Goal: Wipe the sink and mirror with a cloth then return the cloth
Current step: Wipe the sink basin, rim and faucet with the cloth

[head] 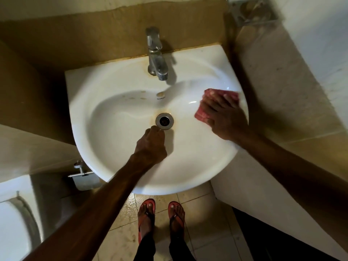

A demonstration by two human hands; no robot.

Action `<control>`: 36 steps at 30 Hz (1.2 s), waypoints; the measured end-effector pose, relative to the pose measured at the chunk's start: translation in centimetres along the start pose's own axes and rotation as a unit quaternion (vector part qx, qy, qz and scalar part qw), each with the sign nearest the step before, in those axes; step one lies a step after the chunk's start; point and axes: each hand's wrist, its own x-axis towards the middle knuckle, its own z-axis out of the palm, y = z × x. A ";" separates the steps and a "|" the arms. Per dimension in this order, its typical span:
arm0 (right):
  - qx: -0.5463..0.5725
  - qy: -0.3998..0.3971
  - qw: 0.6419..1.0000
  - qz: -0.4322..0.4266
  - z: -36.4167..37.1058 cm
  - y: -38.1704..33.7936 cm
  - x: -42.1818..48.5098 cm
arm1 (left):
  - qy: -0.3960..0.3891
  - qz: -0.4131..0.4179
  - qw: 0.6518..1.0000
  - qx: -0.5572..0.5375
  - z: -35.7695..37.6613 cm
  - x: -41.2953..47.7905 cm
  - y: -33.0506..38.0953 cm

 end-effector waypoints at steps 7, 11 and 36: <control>-0.020 0.000 0.988 0.152 -3.5 -1.7 -5.2 | -0.011 -0.009 1.000 0.018 -0.2 0.0 0.7; -0.034 -0.013 0.990 0.136 -1.1 -2.1 -2.6 | -0.026 -0.011 0.999 0.016 -0.7 0.0 0.7; 0.193 -0.046 0.902 -0.384 2.7 -3.5 9.0 | 0.033 -0.067 0.997 0.031 0.3 -0.9 2.6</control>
